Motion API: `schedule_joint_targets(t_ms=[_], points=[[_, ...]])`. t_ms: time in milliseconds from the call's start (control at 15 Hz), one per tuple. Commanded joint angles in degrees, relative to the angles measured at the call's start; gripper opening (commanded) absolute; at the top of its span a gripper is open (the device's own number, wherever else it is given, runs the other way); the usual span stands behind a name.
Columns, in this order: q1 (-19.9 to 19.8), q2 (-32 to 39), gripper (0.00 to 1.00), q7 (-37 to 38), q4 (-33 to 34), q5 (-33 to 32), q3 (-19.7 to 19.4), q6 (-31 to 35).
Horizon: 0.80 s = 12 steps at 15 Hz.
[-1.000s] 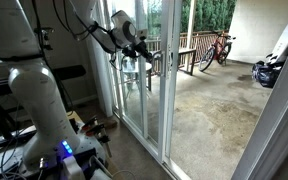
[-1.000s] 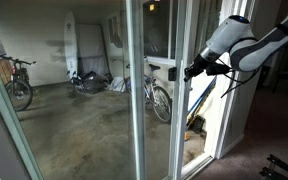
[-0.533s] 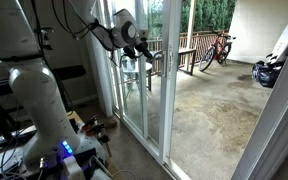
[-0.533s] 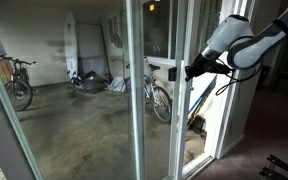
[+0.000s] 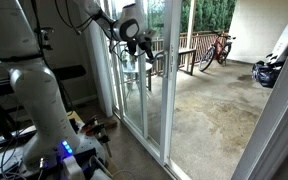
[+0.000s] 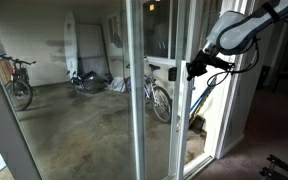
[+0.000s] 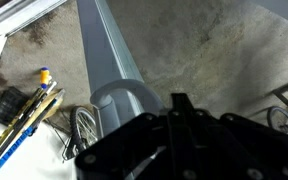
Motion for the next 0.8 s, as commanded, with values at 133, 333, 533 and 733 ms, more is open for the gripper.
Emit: schedule_joint_targets(t_ms=[133,333,533,733], points=[[-3.65,3.13,0.04,-9.63,5.29,7.51,-5.19,-11.01],[-4.24,4.62,0.30,-10.13,8.35,7.98,-6.44,-15.61],[-4.53,6.24,0.42,-10.63,11.26,8.27,-7.56,-19.04],[-4.84,7.78,0.59,-11.39,13.72,8.84,-8.39,-21.61]])
